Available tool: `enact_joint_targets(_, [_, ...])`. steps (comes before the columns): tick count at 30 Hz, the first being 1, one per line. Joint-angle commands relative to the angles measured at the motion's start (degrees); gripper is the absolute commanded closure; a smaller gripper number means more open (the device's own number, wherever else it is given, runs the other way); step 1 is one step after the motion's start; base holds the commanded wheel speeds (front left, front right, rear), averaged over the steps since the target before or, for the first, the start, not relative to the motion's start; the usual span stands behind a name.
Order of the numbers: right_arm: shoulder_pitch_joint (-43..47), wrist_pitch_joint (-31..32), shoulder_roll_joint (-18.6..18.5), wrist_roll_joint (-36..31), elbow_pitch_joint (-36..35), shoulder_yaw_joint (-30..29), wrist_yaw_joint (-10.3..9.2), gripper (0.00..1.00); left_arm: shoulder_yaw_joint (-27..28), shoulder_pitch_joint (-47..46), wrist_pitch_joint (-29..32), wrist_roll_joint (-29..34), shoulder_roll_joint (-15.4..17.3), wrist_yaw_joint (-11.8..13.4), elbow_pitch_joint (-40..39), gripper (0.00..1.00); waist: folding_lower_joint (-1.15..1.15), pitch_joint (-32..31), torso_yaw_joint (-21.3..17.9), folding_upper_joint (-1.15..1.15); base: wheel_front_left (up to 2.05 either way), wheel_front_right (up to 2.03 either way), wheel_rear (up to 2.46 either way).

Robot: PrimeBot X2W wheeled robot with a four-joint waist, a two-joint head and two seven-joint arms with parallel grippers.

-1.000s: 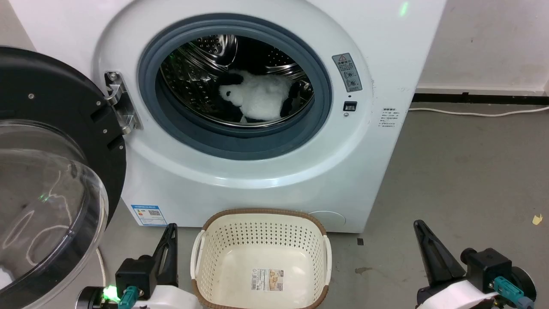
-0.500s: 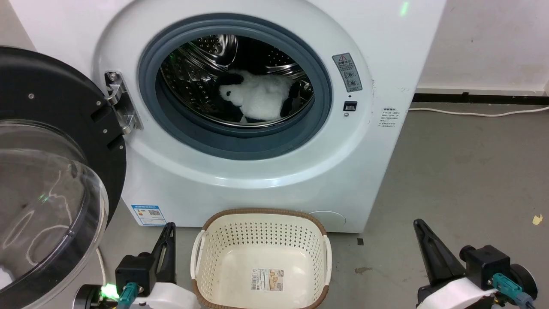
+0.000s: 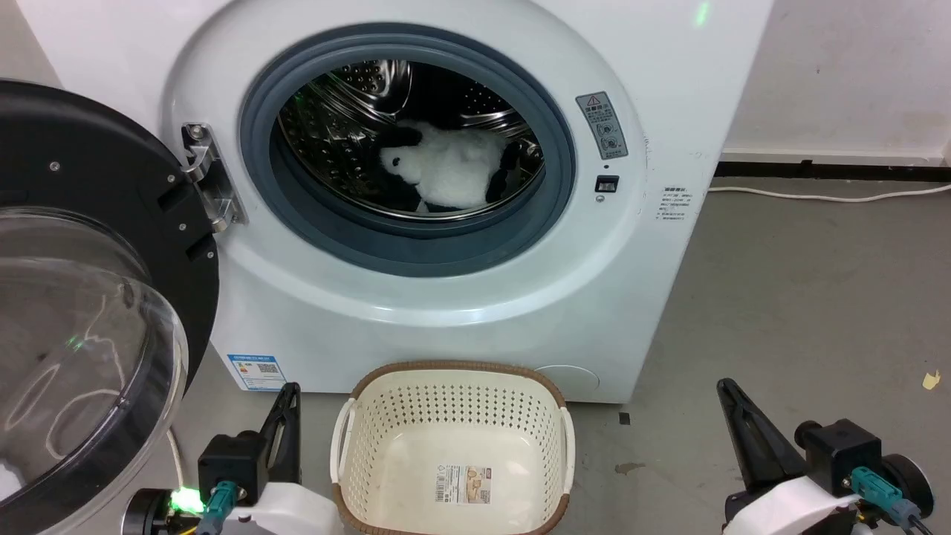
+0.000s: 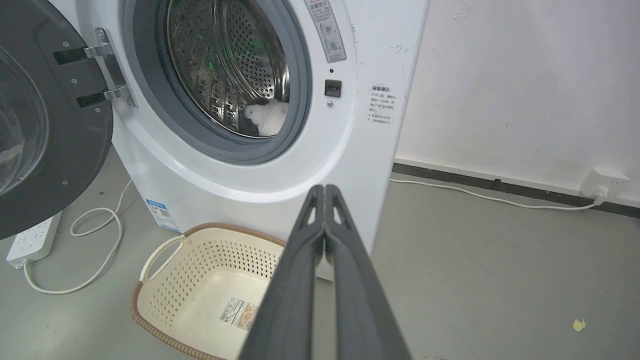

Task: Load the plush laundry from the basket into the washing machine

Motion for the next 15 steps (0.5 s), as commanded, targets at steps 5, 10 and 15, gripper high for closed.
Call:
enact_joint_targets(5, [-1.0, 0.8, 0.0, -0.7, -0.6, -0.2, -0.04, 1.0, 0.6, -1.2, 0.9, 0.9, -0.5, -0.3, -0.5, 1.0, 0.0, 0.0, 0.0, 0.0, 0.0, 0.0, 0.0])
enact_joint_targets(10, [-1.1, 1.3, 0.0, -1.0, -0.7, -0.3, -0.05, 1.0, 0.9, -1.3, 1.3, 1.3, -0.6, -0.4, -0.6, 1.0, 0.0, 0.0, 0.0, 0.0, 0.0, 0.0, 0.0])
enact_joint_targets(15, [-1.3, 2.0, 0.0, -1.3, -1.0, -0.4, -0.05, 1.0, 1.2, -1.5, 2.0, 1.7, -0.8, -0.6, -0.8, 1.0, 0.0, 0.0, 0.0, 0.0, 0.0, 0.0, 0.0])
